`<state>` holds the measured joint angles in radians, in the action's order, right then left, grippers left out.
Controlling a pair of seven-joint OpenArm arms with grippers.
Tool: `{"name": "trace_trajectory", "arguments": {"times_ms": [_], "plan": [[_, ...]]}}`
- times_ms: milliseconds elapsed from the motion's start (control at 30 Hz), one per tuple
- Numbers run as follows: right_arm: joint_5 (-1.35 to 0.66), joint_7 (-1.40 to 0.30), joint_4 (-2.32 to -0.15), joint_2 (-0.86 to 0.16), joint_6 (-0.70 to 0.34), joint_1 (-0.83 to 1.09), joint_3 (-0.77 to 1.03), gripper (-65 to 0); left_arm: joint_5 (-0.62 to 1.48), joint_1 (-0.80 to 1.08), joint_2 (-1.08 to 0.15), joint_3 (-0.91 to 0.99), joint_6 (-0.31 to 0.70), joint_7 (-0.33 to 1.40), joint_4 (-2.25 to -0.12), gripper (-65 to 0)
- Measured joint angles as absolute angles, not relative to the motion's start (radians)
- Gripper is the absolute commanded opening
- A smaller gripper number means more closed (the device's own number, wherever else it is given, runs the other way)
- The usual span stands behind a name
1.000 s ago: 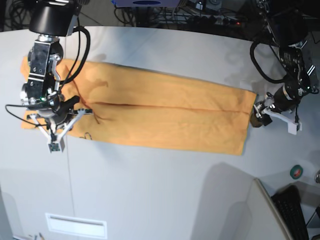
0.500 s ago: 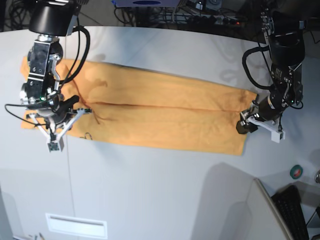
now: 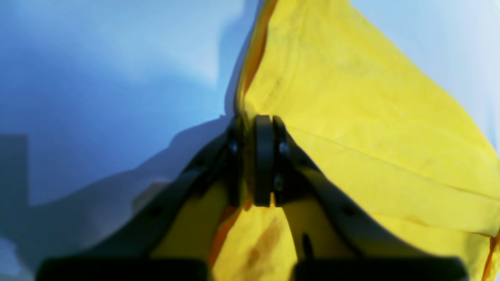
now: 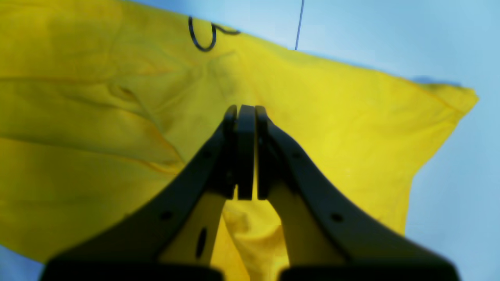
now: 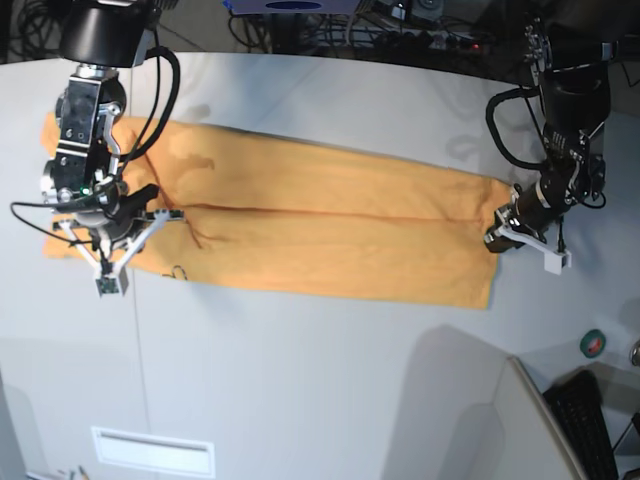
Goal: Layout the t-shirt on the table in an organized manner, then fold the t-shirt properly
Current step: 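Grasp the other end with the left gripper and fold it toward the right gripper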
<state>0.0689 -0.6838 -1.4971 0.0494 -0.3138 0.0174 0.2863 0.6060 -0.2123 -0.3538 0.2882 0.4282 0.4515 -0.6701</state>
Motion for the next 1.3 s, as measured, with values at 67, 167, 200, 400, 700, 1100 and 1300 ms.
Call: {"name": "trace_trajectory", "arguments": {"times_ms": [67, 167, 200, 400, 700, 1100, 1300], "plan": [[0.068, -0.683, -1.497, 0.046, -0.314, 0.017, 0.286, -65.0, 0.603, -0.208, -0.379, 0.286, 0.428, 0.448, -0.667, -65.0], [0.068, -0.681, -1.497, 0.025, -0.314, 0.015, 0.287, -65.0, 0.578, -0.204, -0.434, 0.287, 0.410, 0.454, -0.671, -65.0], [0.068, -0.681, -1.497, 0.021, -0.314, 0.015, 0.286, -65.0, 0.572, -0.198, -0.448, 0.287, 0.397, 0.463, -0.685, -65.0], [0.068, -0.680, -1.497, 0.023, -0.314, 0.015, 0.286, -65.0, 0.569, -0.070, -0.457, 0.291, 0.389, 0.471, -1.004, -65.0], [0.068, -0.681, -1.497, 0.022, -0.314, 0.015, 0.286, -65.0, 0.561, 0.138, -0.354, 0.279, 0.285, 0.487, -1.406, -65.0], [0.068, -0.680, -1.497, 0.022, -0.314, 0.015, 0.288, -65.0, 0.560, 0.153, -0.189, 0.120, 0.284, 0.612, -1.522, -65.0], [0.068, -0.681, -1.497, 0.034, -0.314, 0.012, 0.346, -65.0, 0.556, 0.110, -0.161, 0.005, 0.280, 0.608, -1.470, -65.0]]}}
